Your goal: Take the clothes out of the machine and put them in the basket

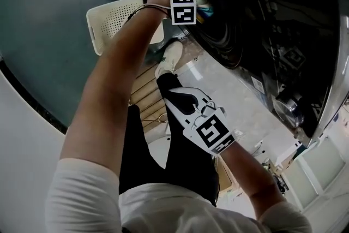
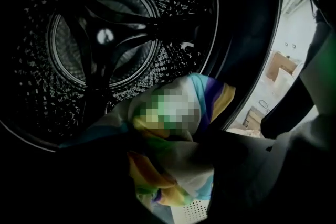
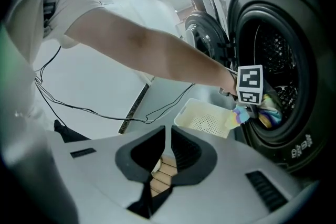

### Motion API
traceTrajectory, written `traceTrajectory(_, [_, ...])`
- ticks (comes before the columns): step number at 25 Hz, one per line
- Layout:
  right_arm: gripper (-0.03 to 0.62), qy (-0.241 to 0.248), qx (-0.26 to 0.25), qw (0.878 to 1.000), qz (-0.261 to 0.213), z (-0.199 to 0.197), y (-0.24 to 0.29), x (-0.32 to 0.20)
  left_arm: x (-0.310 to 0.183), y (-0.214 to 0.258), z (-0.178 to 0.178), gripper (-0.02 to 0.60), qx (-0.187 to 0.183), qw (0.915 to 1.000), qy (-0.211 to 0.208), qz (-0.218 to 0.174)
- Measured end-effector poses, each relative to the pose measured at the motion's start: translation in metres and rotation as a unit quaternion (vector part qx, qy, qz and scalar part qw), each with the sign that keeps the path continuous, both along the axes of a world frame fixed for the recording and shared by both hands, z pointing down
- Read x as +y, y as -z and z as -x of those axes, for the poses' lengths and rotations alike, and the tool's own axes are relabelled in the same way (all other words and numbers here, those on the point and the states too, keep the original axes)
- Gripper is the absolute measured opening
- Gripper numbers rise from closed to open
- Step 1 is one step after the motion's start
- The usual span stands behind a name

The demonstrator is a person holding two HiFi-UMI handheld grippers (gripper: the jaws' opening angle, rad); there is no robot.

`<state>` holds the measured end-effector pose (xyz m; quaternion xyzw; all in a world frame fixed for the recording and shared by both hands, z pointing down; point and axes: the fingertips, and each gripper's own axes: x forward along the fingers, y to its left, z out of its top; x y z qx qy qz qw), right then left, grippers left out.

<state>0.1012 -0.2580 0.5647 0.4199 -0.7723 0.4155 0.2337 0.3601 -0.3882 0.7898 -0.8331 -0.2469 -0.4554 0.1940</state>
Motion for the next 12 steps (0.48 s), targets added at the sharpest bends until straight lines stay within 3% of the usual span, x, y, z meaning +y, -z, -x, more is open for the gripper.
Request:
traceTrajectory(3, [0.023,-0.002,0.0,1.0,-0.003,-0.002,-0.002,0.001,-0.003,-0.002,-0.001,0.358,-0.005,0.9996,0.025,0.009])
traceTrajectory(4, [0.021,-0.003,-0.001,1.0,-0.006,-0.003,-0.002,0.002,-0.007,0.0,-0.002,0.221,-0.002,0.9993,0.037,0.008])
traceTrajectory(5, [0.021,-0.005,-0.002,1.0,-0.008,-0.003,-0.002,0.004,-0.009,0.003,-0.004,0.167,0.001,0.9987,0.049,0.008])
traceTrajectory(12, [0.022,-0.004,0.001,1.0,-0.002,-0.005,0.002,0.012,-0.015,0.027,-0.006,0.084,0.021,0.9915,0.122,0.039])
